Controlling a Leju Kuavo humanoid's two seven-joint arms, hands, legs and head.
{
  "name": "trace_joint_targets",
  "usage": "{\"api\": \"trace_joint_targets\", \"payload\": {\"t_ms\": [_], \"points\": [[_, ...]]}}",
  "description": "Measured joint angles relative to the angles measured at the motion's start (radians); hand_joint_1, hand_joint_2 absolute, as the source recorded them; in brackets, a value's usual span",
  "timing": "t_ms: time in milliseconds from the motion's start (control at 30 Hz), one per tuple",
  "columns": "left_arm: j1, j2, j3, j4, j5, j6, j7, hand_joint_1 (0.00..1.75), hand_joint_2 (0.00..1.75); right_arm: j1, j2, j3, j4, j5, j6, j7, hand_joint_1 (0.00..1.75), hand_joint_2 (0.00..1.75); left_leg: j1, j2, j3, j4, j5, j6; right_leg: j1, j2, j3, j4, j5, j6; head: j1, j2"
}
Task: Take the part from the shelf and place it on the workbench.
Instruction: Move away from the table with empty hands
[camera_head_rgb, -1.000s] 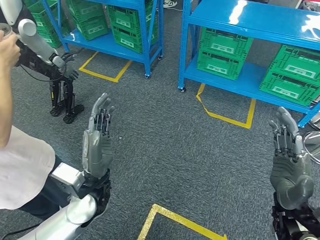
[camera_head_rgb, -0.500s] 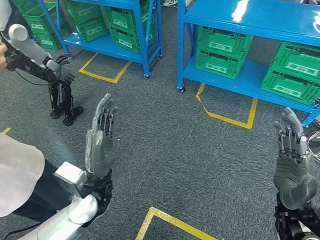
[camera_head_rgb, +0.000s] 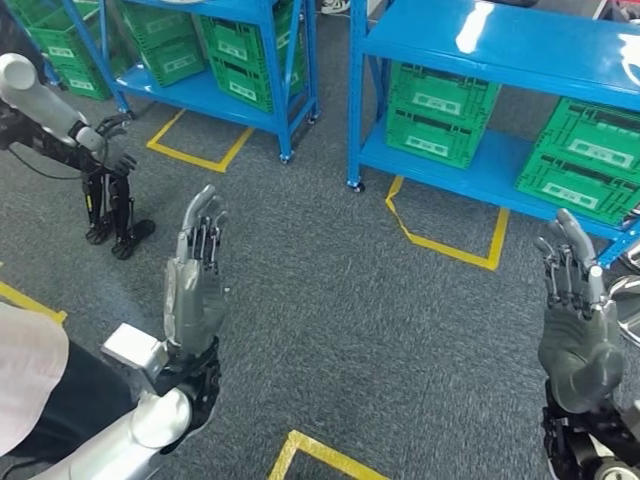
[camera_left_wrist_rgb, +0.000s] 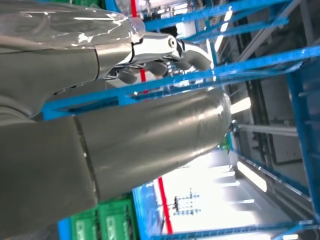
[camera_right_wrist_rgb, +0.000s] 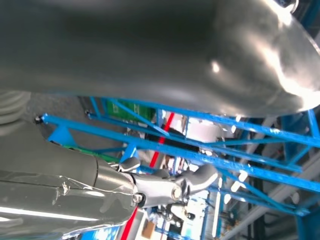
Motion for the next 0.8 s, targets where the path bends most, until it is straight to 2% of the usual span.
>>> {"api": "trace_joint_targets", "payload": {"t_ms": [67,133,167,200,233,300,333,367,467,500,533,633,667,700,733,800], "points": [[0.000,0.000,0.000,-0.001,0.000,0.000,0.000,0.00,0.00,-0.001,0.000,0.000,0.000,0.000,0.000,0.000,0.00,0.00,0.004,0.000,0.022,-0.005,-0.009,0.000,-0.003,-0.002,-0.069,0.123,-0.032,0.008,0.003,0.000],[0.002,-0.001,0.000,0.000,0.000,0.000,0.000,0.00,0.00,0.003,0.000,0.001,0.001,-0.001,0.000,0.000,0.00,0.00,0.005,-0.001,0.041,-0.005,-0.027,-0.002,-0.008,-0.002,-0.148,0.225,-0.090,0.018,0.003,0.000],[0.002,-0.001,0.000,0.000,0.000,0.000,0.000,0.00,0.00,0.004,0.000,0.001,0.001,-0.002,0.000,0.000,0.00,0.00,0.007,-0.002,0.053,-0.005,-0.037,-0.004,-0.010,-0.003,-0.171,0.235,-0.109,0.023,0.004,0.000],[0.002,-0.001,0.000,0.000,0.000,0.000,0.000,0.00,0.00,0.004,0.000,0.000,0.002,-0.002,0.000,0.000,0.00,0.00,0.008,-0.003,0.067,-0.004,-0.048,-0.007,-0.013,-0.003,-0.179,0.213,-0.105,0.027,0.004,0.000],[0.003,-0.001,0.000,0.000,0.001,0.000,0.000,0.00,0.00,0.004,0.000,0.000,0.002,-0.002,-0.001,-0.001,0.00,0.00,0.010,-0.004,0.082,-0.003,-0.059,-0.010,-0.015,-0.004,-0.175,0.164,-0.072,0.029,0.004,0.000],[0.002,-0.002,0.000,0.000,0.004,0.000,-0.001,0.00,0.00,0.004,0.000,0.001,0.003,-0.002,-0.003,-0.001,0.00,0.00,0.010,-0.006,0.104,0.003,-0.082,-0.018,-0.019,-0.005,-0.158,0.036,0.047,0.029,0.006,0.000],[0.001,-0.002,0.000,0.000,0.005,0.000,-0.002,0.00,0.00,0.005,0.000,0.001,0.004,-0.002,-0.004,-0.001,0.00,0.00,0.009,-0.008,0.109,0.008,-0.093,-0.024,-0.019,-0.006,-0.149,-0.008,0.091,0.024,0.007,0.000],[0.001,-0.002,0.000,0.000,0.006,0.000,-0.002,0.00,0.00,0.006,0.000,0.001,0.005,-0.002,-0.006,-0.002,0.00,0.00,0.009,-0.009,0.111,0.013,-0.101,-0.031,-0.018,-0.007,-0.146,-0.032,0.118,0.016,0.007,0.000],[-0.001,-0.002,-0.001,-0.001,0.009,0.000,-0.003,0.00,0.00,0.004,0.001,0.001,0.006,-0.003,-0.008,-0.002,0.00,0.00,0.010,-0.010,0.115,0.034,-0.116,-0.048,-0.017,-0.006,-0.126,-0.039,0.117,-0.009,0.006,0.000],[-0.003,-0.002,-0.001,-0.001,0.010,0.000,-0.004,0.00,0.00,0.003,0.001,0.001,0.006,-0.003,-0.008,-0.002,0.00,0.00,0.011,-0.007,0.102,0.063,-0.124,-0.053,-0.018,-0.005,-0.118,-0.041,0.115,-0.015,0.005,0.000],[-0.004,-0.001,-0.001,-0.001,0.012,0.000,-0.004,0.00,0.00,0.002,0.001,0.000,0.006,-0.003,-0.010,-0.001,0.00,0.00,0.013,-0.005,0.074,0.113,-0.138,-0.059,-0.020,-0.005,-0.110,-0.043,0.112,-0.020,0.003,0.000],[-0.003,0.000,-0.001,-0.001,0.014,0.001,-0.004,0.00,0.00,0.001,0.002,0.000,0.005,0.002,-0.018,-0.001,0.00,0.00,0.021,-0.001,-0.061,0.302,-0.205,-0.071,-0.019,-0.004,-0.095,-0.044,0.095,-0.026,-0.001,0.000],[-0.003,0.000,-0.001,-0.001,0.014,0.001,-0.004,0.00,0.00,0.001,0.002,0.000,0.005,0.004,-0.021,0.001,0.00,0.00,0.023,0.000,-0.090,0.325,-0.214,-0.072,-0.019,-0.004,-0.088,-0.044,0.087,-0.025,-0.002,0.000],[-0.003,0.000,-0.001,-0.001,0.014,0.001,-0.003,0.00,0.00,0.001,0.002,0.000,0.005,0.006,-0.024,0.004,0.00,0.00,0.024,0.001,-0.102,0.311,-0.202,-0.072,-0.020,-0.004,-0.077,-0.044,0.078,-0.023,-0.003,0.000],[-0.003,0.001,-0.001,-0.001,0.014,0.001,-0.002,0.00,0.00,0.001,0.002,0.000,0.005,0.006,-0.024,0.008,0.00,0.00,0.024,0.001,-0.095,0.264,-0.167,-0.071,-0.020,-0.003,-0.064,-0.044,0.068,-0.021,-0.004,0.000],[-0.003,0.002,-0.001,-0.001,0.014,0.001,0.000,0.00,0.00,0.001,0.002,0.001,0.005,0.006,-0.022,0.017,0.00,0.00,0.022,0.003,-0.057,0.124,-0.064,-0.061,-0.019,-0.003,-0.039,-0.044,0.048,-0.015,-0.005,0.000]]}}
